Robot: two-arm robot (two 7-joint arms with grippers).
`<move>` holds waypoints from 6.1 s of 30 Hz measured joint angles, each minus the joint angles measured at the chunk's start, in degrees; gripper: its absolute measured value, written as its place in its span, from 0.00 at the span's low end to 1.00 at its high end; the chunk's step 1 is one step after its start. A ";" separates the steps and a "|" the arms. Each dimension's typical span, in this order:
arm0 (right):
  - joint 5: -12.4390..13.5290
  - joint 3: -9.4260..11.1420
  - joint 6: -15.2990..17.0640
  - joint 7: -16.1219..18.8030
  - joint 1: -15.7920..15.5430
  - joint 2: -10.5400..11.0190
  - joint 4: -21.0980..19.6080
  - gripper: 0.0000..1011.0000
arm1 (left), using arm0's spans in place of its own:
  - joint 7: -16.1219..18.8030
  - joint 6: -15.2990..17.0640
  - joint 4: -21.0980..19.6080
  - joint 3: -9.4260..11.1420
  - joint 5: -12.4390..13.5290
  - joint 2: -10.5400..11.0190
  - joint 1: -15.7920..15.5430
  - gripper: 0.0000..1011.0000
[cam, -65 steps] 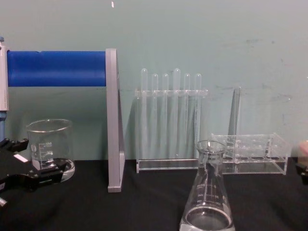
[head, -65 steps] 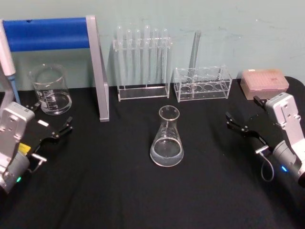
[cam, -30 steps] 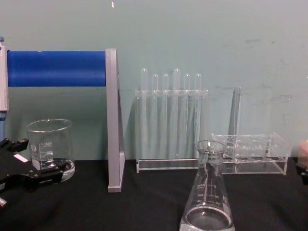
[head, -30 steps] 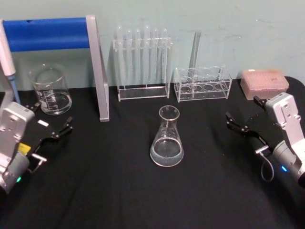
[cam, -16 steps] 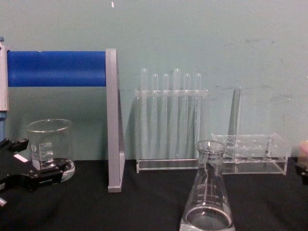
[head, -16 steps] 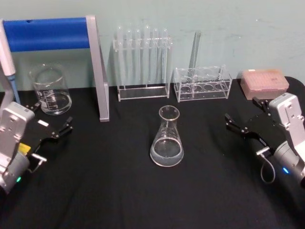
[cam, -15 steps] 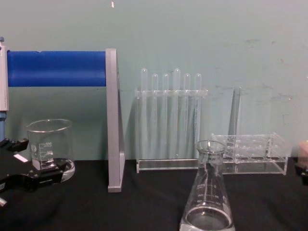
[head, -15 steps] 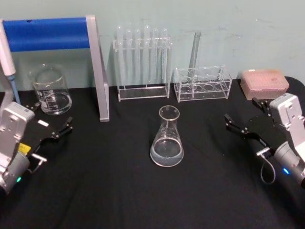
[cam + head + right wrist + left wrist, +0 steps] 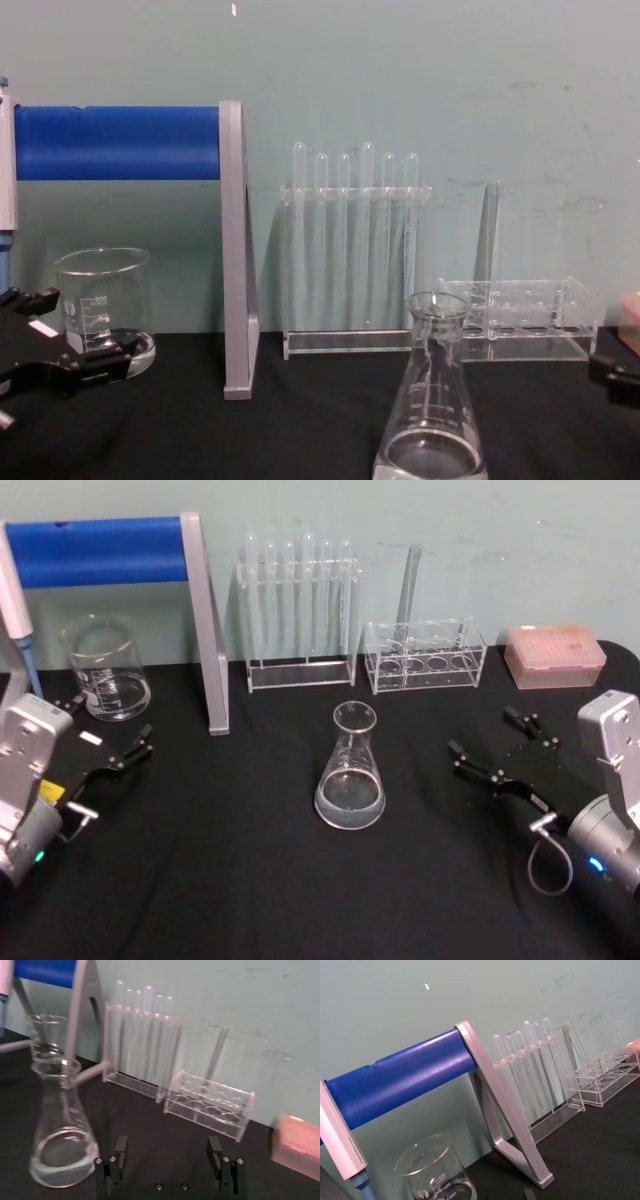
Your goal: Grasp the erlenmeyer flask with one hand, shake it three times, then place it back.
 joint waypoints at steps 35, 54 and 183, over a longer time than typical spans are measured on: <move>-0.40 -3.42 0.84 11.46 2.52 -8.67 1.44 0.99 | 0.00 0.00 0.00 0.00 0.00 0.00 0.00 0.99; -4.65 -3.78 0.03 12.87 8.84 -14.92 9.07 0.99 | 0.00 0.00 0.00 0.00 0.00 0.00 0.00 0.99; -5.98 -4.04 4.96 12.15 7.01 -18.84 -1.71 0.44 | 0.00 0.00 0.00 0.00 0.00 0.00 0.00 0.99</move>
